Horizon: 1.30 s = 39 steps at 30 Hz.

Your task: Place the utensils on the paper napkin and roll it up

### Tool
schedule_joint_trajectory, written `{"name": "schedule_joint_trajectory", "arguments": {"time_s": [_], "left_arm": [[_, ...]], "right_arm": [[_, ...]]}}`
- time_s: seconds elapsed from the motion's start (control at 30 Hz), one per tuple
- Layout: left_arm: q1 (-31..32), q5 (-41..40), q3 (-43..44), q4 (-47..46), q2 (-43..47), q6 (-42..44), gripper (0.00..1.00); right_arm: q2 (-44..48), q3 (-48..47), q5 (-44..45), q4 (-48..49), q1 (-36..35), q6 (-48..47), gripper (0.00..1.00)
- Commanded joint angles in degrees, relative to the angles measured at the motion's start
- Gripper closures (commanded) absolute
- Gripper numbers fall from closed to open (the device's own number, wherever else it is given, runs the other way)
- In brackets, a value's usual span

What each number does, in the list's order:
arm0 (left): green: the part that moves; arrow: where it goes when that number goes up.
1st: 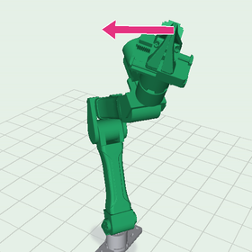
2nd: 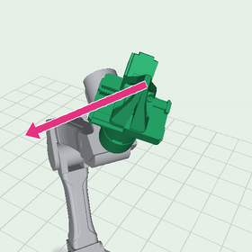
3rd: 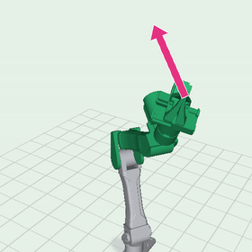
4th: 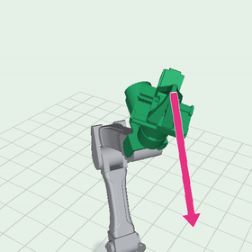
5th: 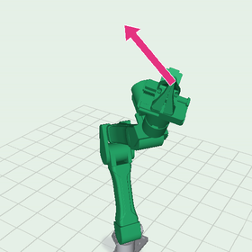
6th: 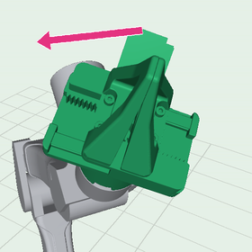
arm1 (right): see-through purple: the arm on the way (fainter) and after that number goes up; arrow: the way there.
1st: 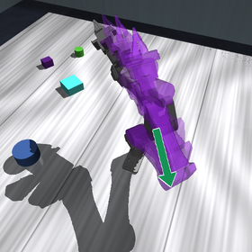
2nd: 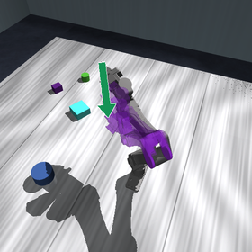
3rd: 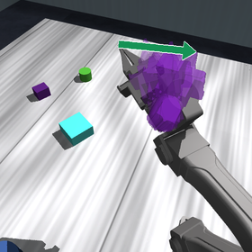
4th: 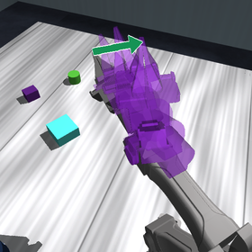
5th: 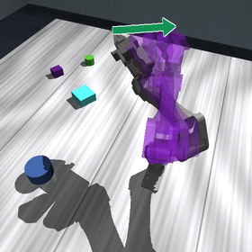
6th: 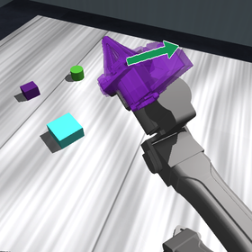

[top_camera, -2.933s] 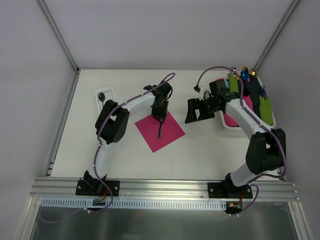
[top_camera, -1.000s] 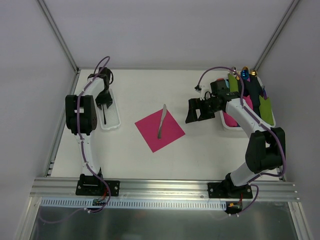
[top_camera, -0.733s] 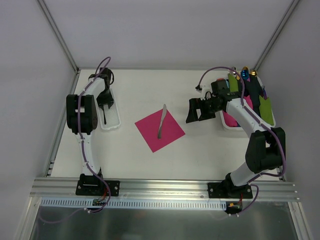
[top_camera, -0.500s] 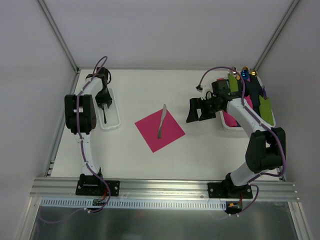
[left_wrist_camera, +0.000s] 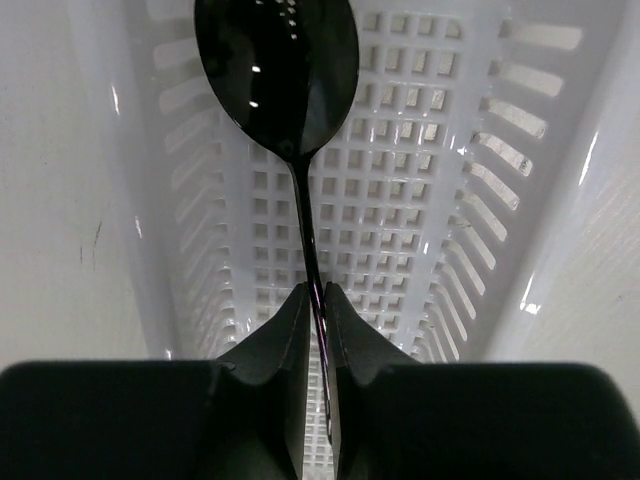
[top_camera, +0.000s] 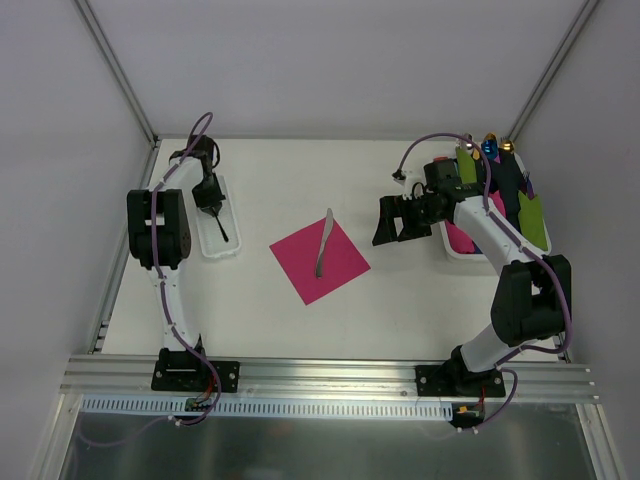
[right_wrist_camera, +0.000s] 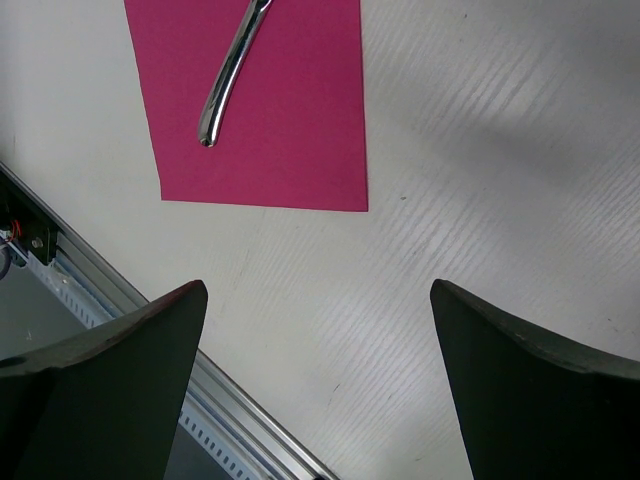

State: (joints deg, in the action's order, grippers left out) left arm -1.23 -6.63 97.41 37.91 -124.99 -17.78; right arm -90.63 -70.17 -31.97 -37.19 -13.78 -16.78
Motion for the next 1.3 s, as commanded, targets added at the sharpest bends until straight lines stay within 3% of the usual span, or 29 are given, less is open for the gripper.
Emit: {"name": "schedule_joint_trajectory", "arguments": {"time_s": [0.0,0.1,0.43,0.57,0.67,0.77,0.97,1.27], "left_arm": [[-0.4,1.6,-2.1,-1.3,-0.3,0.8,0.93],[-0.4,2.0,-2.5,-1.2,1.1,0.9,1.0],[1.3,-0.7,-4.6,-1.2,17.1,5.4,1.0],[8.0,0.6,-3.6,-1.0,23.3,9.2,1.0],[13.9,7.2,-3.5,-1.2,26.3,11.3,1.0],[19.0,11.5,-4.7,-1.2,26.6,9.0,1.0],[29.3,11.3,-9.9,-7.0,25.2,4.0,1.0],[33.3,13.0,-12.0,-11.9,18.5,-5.5,1.0]], "right_arm": [[0.3,-1.7,-1.0,-0.9,0.4,-0.4,0.01],[0.4,-1.7,-0.8,-0.9,0.3,-0.4,0.01],[0.7,-1.8,-2.0,-0.9,0.3,-0.2,0.01],[1.0,-2.2,-1.7,-1.1,0.4,-0.5,0.01],[1.4,-2.5,-1.5,-1.3,0.5,-0.7,0.01],[1.9,-2.8,-1.7,-1.7,0.7,-0.9,0.01],[2.4,-3.9,-2.3,-2.6,1.7,-1.2,0.01],[2.5,-3.6,-3.8,-2.8,3.2,-1.2,0.01]]}}
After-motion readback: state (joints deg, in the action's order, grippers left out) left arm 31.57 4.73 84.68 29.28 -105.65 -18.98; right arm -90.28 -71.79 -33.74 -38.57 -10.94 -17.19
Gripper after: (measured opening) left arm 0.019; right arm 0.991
